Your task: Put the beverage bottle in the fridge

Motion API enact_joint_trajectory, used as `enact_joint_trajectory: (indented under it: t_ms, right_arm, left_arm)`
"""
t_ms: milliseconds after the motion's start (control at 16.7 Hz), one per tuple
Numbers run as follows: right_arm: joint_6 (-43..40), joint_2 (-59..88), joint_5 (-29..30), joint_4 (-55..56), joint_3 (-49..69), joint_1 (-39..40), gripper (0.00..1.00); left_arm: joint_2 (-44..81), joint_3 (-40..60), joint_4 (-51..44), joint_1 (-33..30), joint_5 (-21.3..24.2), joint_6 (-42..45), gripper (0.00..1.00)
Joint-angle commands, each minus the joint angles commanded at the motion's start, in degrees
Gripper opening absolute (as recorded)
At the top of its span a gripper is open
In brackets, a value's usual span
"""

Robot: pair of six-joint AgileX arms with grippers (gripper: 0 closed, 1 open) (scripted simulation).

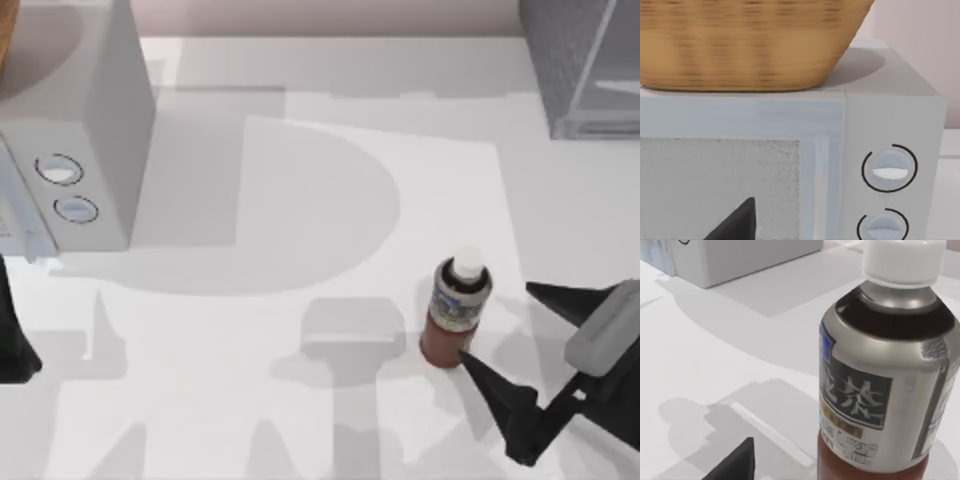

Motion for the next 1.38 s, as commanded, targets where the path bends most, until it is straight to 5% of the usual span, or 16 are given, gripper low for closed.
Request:
enact_joint_trajectory:
  t_ms: [1020,1380]
  right_arm:
    - [1.1,11.1,5.3,-1.3,12.6,5.2,1.00]
    - [1.1,11.1,5.3,-1.3,12.6,5.2,0.55]
  left_arm:
    - [0.0,0.0,0.0,0.0,0.0,0.0,1.00]
    - [0.0,0.0,0.0,0.0,0.0,0.0,1.00]
